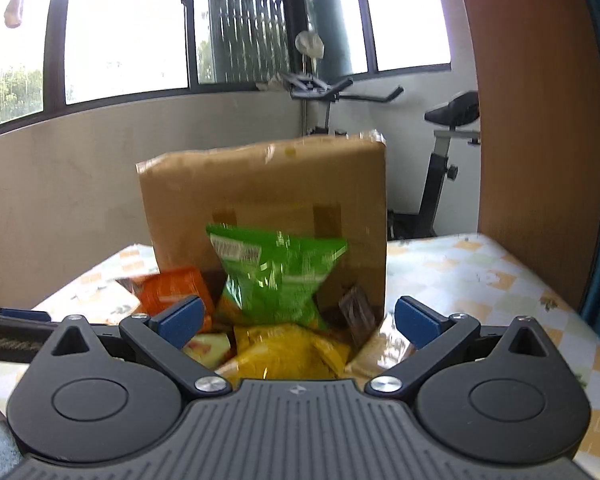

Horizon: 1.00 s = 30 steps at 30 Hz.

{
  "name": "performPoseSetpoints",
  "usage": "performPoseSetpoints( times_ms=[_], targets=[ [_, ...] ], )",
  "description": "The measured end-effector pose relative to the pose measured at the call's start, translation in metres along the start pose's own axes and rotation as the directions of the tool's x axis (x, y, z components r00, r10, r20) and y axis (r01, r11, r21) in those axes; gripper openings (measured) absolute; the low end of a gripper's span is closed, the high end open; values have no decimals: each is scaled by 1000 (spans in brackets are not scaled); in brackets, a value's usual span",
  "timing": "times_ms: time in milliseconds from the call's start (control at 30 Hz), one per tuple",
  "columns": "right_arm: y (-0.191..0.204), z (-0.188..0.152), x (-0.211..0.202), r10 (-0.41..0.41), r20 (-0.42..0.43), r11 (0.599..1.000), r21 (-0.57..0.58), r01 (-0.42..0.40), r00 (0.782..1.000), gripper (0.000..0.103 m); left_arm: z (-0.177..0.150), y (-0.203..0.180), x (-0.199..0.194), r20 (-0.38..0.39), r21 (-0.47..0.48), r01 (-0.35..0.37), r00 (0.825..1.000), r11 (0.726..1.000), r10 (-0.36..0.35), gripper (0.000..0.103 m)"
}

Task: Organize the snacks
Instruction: 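Grasp the green cucumber rice-cracker bag with the left tool while the right tool approaches the pile, then grasp the blue-white bread packet with the right tool while the left tool holds the green bag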

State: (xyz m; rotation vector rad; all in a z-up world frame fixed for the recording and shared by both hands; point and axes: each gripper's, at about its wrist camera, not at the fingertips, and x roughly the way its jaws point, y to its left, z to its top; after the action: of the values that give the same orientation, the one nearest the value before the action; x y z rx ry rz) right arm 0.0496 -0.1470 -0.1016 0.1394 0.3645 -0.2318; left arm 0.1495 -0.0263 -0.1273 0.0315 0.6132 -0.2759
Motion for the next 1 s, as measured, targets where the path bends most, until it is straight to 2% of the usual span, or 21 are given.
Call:
performPoseSetpoints(
  times_ms=[133, 300, 433, 633, 700, 800, 1000],
  targets=[
    [-3, -5, 10, 9, -31, 1000, 13, -8, 999, 103, -4, 7, 20, -60, -34, 7, 998, 999, -9, 96],
    [-10, -10, 26, 21, -87, 999, 37, -18, 996, 103, -11, 9, 30, -73, -86, 43, 996, 995, -49, 98],
    [-13, -13, 36, 33, -121, 998, 52, -27, 992, 103, -17, -1, 44, -115, -49, 41, 992, 998, -47, 99],
    [-16, -14, 48, 50, -149, 997, 62, -41, 988, 102, -24, 3, 53, -122, -84, 77, 989, 994, -87, 98],
    [-13, -10, 55, 56, -157, 998, 50, -49, 986, 102, -25, 7, 51, -113, -93, 94, 988, 991, -104, 87],
    [-8, -3, 65, 81, -161, 997, 24, -78, 984, 102, -23, 11, 50, -94, -112, 101, 989, 989, -112, 79],
    [-1, 5, 95, 93, -218, 995, -15, -99, 971, 101, -24, 15, 40, -74, -130, 102, 991, 986, -112, 76]
  ],
)
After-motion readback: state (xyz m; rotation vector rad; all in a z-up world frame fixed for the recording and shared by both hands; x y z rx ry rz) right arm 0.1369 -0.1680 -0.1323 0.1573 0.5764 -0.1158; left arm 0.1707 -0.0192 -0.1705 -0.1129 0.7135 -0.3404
